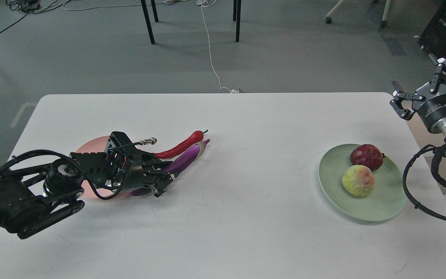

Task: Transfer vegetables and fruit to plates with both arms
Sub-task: 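Lift the eggplant onto the pink plate and release it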

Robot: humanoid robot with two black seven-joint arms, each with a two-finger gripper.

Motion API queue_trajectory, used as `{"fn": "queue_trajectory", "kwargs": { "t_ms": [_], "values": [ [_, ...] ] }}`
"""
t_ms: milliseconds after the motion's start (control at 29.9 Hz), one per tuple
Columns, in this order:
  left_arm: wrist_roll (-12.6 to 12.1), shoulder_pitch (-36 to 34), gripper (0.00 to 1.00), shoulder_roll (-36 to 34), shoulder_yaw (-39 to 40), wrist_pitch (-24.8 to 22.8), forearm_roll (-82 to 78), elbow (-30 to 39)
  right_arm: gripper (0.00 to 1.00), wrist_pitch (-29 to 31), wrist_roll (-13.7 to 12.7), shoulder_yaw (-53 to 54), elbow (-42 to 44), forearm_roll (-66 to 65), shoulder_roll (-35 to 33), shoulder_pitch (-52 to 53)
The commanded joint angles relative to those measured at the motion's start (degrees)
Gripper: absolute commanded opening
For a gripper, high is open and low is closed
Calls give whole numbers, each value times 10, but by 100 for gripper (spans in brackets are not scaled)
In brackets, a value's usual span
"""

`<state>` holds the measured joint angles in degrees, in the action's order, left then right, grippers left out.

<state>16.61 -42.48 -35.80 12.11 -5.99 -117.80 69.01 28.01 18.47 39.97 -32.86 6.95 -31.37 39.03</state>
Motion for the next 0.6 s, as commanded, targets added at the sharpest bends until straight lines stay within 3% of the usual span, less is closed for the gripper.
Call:
{"fn": "queue_trajectory", "kwargs": {
  "t_ms": [0, 201, 401, 568],
  "values": [
    [2, -2, 21, -65, 27, 5, 92, 47, 98, 0, 1, 0, 1, 0, 0, 1],
    [2, -6, 23, -175, 21, 5, 164, 42, 98, 0, 1, 4, 8, 0, 10, 0],
    [0, 49, 24, -206, 18, 9, 165, 4, 98, 0, 1, 3, 9, -1, 21, 3],
    [-4, 60, 42, -194, 14, 8, 165, -45, 98, 0, -1, -10, 9, -8, 28, 0]
  ]
}}
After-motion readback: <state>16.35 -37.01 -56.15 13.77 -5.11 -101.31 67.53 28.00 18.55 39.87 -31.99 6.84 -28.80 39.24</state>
